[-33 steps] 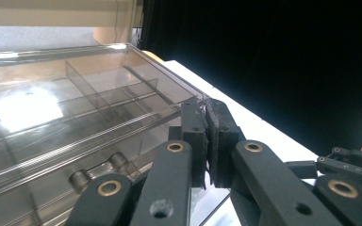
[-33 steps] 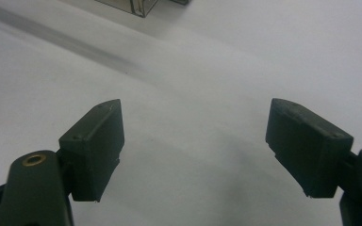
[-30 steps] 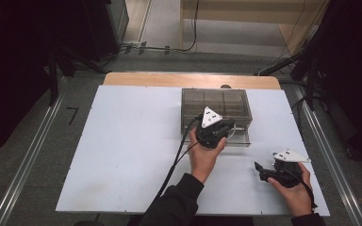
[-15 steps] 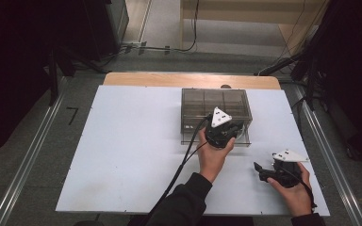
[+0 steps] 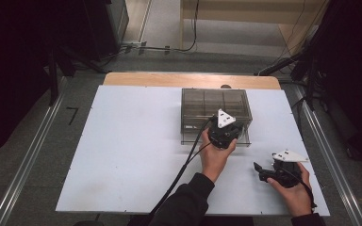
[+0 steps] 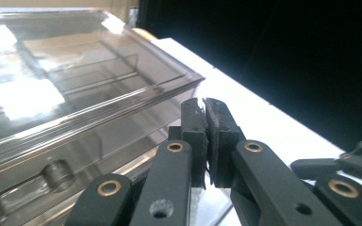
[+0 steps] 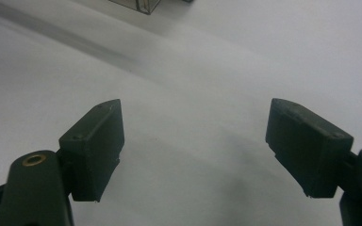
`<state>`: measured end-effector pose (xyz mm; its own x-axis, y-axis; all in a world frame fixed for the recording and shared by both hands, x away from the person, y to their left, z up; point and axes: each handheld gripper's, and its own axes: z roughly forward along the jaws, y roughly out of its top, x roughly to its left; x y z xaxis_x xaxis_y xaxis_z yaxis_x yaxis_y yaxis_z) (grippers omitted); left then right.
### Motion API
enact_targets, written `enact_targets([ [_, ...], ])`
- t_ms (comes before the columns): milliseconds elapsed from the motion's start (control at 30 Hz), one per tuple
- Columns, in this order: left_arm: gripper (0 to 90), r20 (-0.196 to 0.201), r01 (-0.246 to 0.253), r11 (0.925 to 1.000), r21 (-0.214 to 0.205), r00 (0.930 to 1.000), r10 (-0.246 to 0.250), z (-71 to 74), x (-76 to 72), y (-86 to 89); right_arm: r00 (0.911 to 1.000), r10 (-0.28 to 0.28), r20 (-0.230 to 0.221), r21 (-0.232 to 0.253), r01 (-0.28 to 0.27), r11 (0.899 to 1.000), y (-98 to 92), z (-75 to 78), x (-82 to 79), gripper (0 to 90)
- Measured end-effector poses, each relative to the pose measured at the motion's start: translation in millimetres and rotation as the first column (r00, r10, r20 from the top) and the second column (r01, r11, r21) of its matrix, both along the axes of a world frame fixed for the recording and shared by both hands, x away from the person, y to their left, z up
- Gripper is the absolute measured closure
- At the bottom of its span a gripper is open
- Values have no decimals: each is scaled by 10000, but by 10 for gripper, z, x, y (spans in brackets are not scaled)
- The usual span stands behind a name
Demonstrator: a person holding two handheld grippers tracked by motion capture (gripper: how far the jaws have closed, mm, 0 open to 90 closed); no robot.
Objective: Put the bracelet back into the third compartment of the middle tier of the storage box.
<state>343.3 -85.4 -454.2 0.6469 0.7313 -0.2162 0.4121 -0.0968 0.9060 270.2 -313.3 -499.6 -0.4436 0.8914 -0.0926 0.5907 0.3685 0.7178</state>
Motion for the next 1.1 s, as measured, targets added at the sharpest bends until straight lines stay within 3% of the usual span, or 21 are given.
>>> enact_targets([
  [200, 862, 381, -271, 9977, 625, 9990, 248, -9, -27, -28, 10000, 10, -12, -5, -10, 10000, 4, -1, 0, 184],
  [433, 679, 697, -643, 9931, 985, 9959, 576, -3, -67, -36, 10000, 6, -4, -5, -6, 10000, 5, 0, -1, 184],
  [600, 632, 949, -716, 9914, 1092, 9936, 613, 23, -128, -4, 10000, 26, -4, -23, -26, 10000, 6, 0, -3, 184],
  [867, 524, 1037, -1013, 9862, 1313, 9907, 879, 91, -211, 145, 10000, 13, 20, -29, -13, 10000, 2, 1, -9, 184],
  [1100, 331, 892, -1641, 9736, 1585, 9844, 1514, 123, -283, 384, 10000, -34, -1, -22, 34, 10000, -10, 0, -16, 184],
])
